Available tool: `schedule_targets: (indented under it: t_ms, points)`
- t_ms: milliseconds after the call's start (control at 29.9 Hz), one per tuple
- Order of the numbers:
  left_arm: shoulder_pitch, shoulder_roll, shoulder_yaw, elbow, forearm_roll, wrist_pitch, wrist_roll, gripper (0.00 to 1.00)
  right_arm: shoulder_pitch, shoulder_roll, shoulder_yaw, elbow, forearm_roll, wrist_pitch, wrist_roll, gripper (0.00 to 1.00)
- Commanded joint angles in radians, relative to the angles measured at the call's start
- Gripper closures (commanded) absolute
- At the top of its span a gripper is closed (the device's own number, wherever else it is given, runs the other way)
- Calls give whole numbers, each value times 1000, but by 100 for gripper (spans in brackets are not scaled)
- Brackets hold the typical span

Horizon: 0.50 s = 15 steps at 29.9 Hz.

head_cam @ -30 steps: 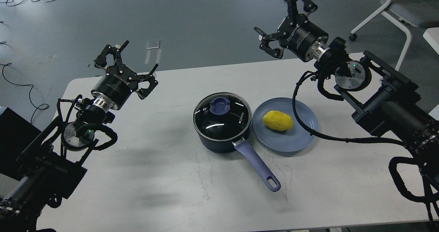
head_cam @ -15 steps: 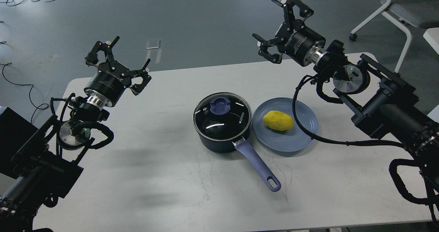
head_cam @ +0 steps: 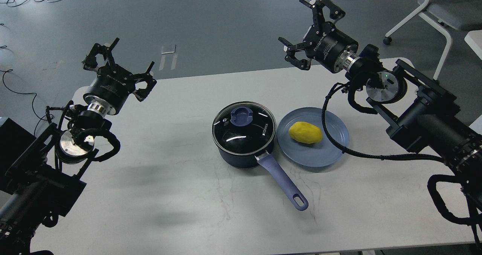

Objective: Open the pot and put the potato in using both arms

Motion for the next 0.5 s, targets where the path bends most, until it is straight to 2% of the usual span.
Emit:
schedule_targets:
  t_ms: [0,134,200,234,301,334,434,468]
  points:
    - [-42,51,8,-21,166,48,-7,2,-2,1,0,-2,0,-1,0,0]
    - [-79,70,7,-22,478,58,-11,2,-8,1,0,-6,0,-3,0,0]
    - [-85,94,3,-34,635,58,-46,2,-9,1,0,-8,0,-3,0,0]
    - [-83,118,6,-77,733,61,-97,2,-11,0,2,-9,0,-3,0,0]
    - [-82,137,10,-135,829,68,-154,2,-14,0,3,-9,0,-3,0,0]
    - [-73,151,13,-197,935,97,-189,2,-15,-5,5,-9,0,-3,0,0]
    - [-59,165,46,-315,1187,227,-197,2,-29,-32,5,-9,0,1,0,0]
    - [-60,166,66,-321,1225,239,-204,2,-34,-34,5,-9,1,1,0,0]
